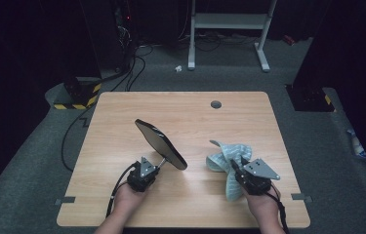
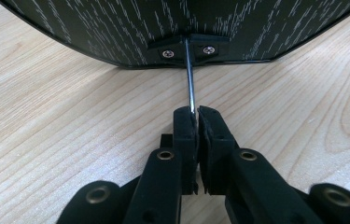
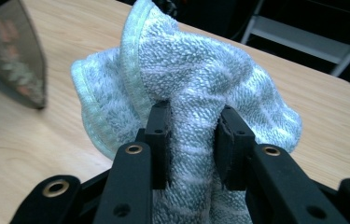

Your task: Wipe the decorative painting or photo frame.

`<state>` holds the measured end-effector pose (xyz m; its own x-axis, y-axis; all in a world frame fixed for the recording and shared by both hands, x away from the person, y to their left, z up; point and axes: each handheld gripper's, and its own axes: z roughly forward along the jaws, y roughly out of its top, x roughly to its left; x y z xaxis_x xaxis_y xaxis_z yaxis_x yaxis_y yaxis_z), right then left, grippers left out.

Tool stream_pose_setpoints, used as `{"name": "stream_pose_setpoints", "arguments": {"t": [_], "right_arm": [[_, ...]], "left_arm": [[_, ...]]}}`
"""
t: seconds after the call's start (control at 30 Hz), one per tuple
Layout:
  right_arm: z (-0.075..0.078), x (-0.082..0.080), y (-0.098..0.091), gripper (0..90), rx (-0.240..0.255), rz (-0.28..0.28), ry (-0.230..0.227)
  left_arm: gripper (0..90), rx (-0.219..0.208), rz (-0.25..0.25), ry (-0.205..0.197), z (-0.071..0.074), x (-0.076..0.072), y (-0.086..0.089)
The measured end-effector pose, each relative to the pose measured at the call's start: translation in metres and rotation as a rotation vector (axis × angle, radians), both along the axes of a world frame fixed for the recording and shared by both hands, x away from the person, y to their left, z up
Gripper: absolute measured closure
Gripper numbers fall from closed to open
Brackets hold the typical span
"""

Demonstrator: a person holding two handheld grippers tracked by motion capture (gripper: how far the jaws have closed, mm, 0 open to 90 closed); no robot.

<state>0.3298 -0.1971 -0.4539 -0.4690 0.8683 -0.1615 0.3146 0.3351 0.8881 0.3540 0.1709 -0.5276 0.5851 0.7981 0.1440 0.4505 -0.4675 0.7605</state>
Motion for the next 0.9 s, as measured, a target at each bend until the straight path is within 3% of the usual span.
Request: {"name": "stream_pose_setpoints", "arguments": {"t": [0.3, 0.7, 0.9], "right_arm": [[0.004, 0.019, -0.026, 68.1, -0.005, -0.081, 0.006], [0.010, 0.050, -0.042, 68.9, -0.032, -0.160, 0.014], [-0.006, 0.070, -0.050, 68.6, -0.030, -0.214, 0.077]], "left_arm": [[85.4, -0.002, 0.000, 0.003, 0.000, 0.000, 0.000], [85.6, -0.005, 0.001, 0.008, 0.000, 0.000, 0.001], [85.6, -0.005, -0.001, 0.013, 0.001, 0.000, 0.001]]}}
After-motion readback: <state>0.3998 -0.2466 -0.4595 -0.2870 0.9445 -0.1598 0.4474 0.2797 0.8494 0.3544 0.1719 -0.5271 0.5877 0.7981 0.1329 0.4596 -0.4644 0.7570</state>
